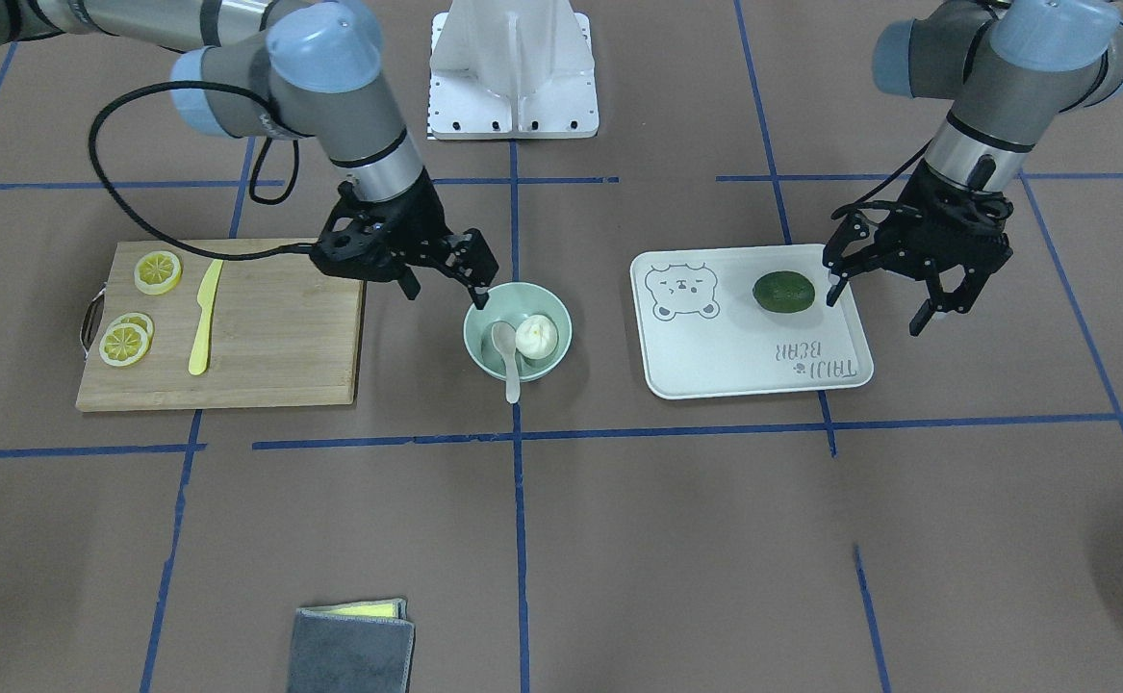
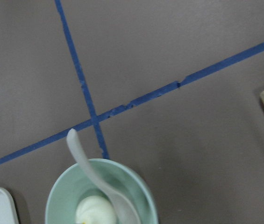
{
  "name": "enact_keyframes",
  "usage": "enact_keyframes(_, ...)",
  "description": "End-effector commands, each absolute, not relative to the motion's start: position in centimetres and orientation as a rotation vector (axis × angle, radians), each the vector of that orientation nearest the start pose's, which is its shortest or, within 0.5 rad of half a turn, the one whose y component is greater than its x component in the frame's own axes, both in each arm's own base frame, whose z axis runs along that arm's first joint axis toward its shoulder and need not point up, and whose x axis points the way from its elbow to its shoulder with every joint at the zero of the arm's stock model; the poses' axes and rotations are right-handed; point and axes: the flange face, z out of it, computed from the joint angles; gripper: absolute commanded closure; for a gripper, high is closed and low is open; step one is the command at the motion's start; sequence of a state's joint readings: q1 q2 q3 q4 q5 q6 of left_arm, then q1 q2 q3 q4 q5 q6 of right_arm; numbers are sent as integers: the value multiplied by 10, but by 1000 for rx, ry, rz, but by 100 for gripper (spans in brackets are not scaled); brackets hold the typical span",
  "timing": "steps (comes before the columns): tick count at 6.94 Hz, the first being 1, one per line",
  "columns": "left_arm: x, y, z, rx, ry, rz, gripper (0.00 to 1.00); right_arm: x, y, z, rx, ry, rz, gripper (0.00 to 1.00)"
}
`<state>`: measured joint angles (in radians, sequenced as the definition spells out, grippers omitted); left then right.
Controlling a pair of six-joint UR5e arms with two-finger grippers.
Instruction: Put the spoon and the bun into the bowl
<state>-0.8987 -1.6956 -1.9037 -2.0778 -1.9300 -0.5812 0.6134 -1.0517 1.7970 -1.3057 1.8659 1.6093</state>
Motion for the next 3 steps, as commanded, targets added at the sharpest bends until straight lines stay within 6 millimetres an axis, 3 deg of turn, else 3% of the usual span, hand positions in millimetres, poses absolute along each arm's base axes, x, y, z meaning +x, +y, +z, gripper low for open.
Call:
enact_keyframes(1, 202, -488, 422, 581, 775, 336, 1, -335, -464, 300, -5, -1019, 391, 0)
enact_keyframes(3, 100, -500, 464, 610, 727, 427, 1, -221, -487, 384, 50, -948, 271, 0)
